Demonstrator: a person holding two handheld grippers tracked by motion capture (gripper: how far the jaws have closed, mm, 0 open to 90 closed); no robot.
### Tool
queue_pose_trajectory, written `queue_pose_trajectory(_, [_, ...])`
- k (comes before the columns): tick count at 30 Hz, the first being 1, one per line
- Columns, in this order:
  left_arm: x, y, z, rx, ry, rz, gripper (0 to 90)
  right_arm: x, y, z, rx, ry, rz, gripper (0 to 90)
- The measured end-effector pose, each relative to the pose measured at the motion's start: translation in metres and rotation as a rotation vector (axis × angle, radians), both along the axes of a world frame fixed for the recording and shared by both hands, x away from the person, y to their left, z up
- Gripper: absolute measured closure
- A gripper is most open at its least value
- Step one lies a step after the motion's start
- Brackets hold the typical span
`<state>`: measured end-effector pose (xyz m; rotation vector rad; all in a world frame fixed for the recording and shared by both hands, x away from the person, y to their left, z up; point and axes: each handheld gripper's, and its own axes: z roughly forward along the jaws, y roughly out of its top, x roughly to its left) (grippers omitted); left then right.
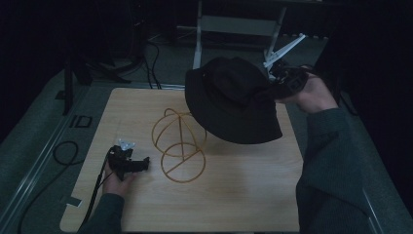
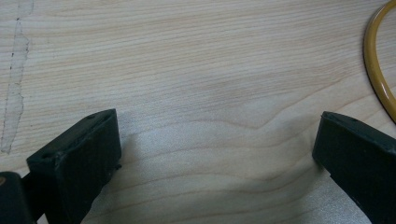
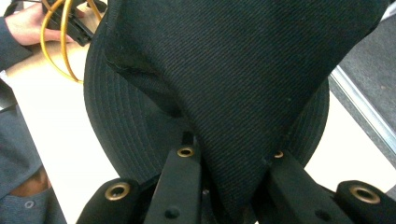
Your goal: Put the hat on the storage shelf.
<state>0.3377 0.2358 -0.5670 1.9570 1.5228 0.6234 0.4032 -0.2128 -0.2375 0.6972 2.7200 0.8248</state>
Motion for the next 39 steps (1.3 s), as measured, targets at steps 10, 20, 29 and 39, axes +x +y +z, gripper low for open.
queue_pose_trajectory(10, [0.000,0.000,0.000,0.000,0.000,0.000,1.3,-0.002,0.009,0.006,0.005,-0.007,0.035,84.7])
queue_pose_trajectory(20, [0.000,0.000,0.000,0.000,0.000,0.000,1.3,-0.003,0.019,0.007,0.005,-0.004,0.062,84.7])
queue_pose_trajectory(29, [0.000,0.000,0.000,0.000,0.000,0.000,1.3,-0.005,0.023,0.008,0.006,-0.014,0.064,84.7])
queue_pose_trajectory(39, [0.000,0.000,0.000,0.000,0.000,0.000,1.3,-0.009,0.025,0.014,0.020,-0.020,0.084,84.8])
